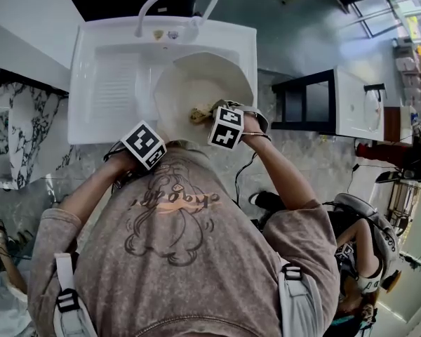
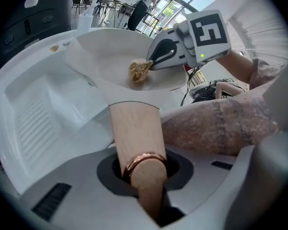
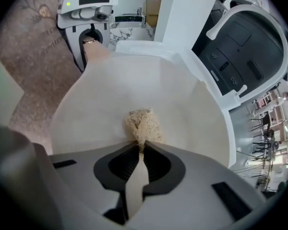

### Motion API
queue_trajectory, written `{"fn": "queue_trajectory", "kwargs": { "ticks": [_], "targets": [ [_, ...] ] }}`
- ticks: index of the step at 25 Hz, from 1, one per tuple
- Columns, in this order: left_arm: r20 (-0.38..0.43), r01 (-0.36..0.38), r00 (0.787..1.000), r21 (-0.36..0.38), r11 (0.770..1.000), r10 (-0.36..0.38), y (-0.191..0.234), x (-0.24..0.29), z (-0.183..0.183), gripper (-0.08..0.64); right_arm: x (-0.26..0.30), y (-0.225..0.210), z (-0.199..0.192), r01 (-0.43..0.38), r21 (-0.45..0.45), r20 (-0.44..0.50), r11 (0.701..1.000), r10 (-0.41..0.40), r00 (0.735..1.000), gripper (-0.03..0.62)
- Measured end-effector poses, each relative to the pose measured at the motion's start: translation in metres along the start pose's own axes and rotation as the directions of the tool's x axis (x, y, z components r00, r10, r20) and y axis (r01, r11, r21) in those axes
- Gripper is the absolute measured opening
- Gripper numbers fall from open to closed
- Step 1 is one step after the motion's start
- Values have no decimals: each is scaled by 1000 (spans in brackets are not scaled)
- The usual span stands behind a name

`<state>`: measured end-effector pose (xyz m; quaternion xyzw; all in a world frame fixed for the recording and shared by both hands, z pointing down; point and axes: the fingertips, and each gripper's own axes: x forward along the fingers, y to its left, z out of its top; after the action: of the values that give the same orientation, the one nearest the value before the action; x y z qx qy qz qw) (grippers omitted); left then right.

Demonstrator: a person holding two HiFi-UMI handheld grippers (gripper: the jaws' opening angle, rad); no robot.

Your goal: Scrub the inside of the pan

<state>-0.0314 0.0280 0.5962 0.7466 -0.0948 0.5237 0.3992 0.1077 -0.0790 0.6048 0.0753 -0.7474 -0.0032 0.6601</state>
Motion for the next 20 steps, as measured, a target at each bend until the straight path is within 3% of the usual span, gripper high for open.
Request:
{"fn": "queue_trajectory", "kwargs": {
  "ticks": [5,9,20],
  "targets": [
    [-4,-5,1000,-2,1000,5,1,1,-1,74,4,18,27,-66,-17,65,998,67,996,41],
    [-5,-8,1000,-3,1000,8,-1,-1,0,74,9,14,53,-101,25,135,995,97,986,41],
    [-4,-11,1000,-14,1000,11,-5,0,-3,74,35,-38,85,-50,136,200,989,22,979,41]
  ]
}}
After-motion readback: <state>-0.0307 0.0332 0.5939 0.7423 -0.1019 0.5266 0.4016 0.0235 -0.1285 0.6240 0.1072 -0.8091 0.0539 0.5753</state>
